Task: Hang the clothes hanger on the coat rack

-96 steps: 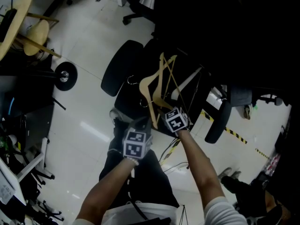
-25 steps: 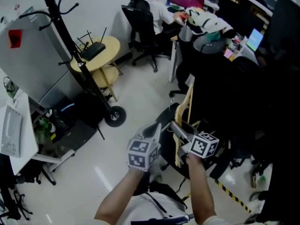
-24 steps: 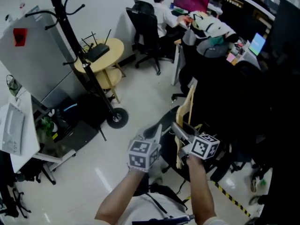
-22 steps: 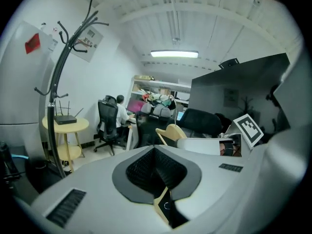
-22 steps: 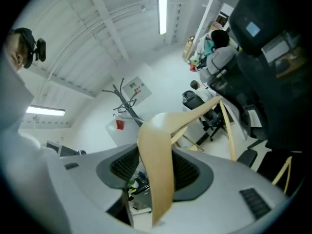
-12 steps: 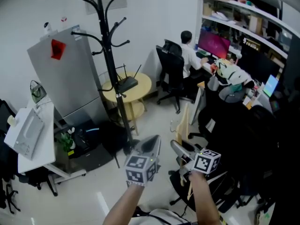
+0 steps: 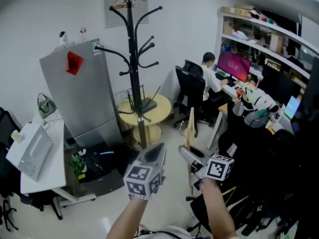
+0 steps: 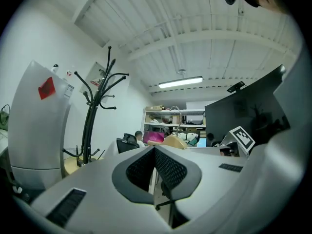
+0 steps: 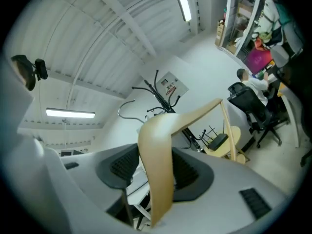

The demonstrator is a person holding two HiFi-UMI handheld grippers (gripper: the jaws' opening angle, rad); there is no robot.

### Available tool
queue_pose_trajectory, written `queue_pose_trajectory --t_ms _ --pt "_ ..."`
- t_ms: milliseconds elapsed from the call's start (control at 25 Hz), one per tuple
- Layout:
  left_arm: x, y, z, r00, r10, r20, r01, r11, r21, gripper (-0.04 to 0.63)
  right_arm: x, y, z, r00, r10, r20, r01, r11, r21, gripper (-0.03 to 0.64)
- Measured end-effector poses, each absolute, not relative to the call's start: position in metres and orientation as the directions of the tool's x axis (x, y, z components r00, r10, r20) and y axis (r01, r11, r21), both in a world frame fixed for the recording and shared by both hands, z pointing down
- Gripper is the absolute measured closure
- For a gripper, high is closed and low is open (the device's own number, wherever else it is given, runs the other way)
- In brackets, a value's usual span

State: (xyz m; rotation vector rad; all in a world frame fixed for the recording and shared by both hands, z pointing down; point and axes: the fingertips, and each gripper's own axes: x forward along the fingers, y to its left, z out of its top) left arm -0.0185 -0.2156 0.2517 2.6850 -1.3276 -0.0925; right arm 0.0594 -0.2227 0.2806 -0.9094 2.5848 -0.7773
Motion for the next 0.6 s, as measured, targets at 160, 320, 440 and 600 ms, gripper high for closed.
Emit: queue_pose_trajectory --t_ms 160,320,440,600 --pt "-0.047 -0.233 0.239 0.619 -0.785 -0.005 -0.777 -0.613 0.144 0.598 0.034 -0.242 0.264 -0.769 -0.628 -0.115 -0.464 0.673 -0.575 0.388" --pt "-0.077 -0.251 0.228 0.628 -0.778 -0.01 -0.77 -0.624 0.133 0.598 0.011 -0.263 0.248 -0.765 -0.631 -0.129 -0.451 0.668 -0.591 0.388" --pt "-0.101 -0.262 0.226 0.631 -0.776 -0.008 -0.768 -0.626 0.136 0.598 -0.006 -0.278 0.24 -0.754 -0.64 -0.144 -0.452 0.666 -0.594 0.388" --pt "-0.123 -0.277 0.221 0.634 -0.773 -0.007 -0.766 -0.63 0.127 0.598 -0.024 -0.303 0.227 -0.745 -0.649 -0.155 -0.457 0.666 -0.59 0.388"
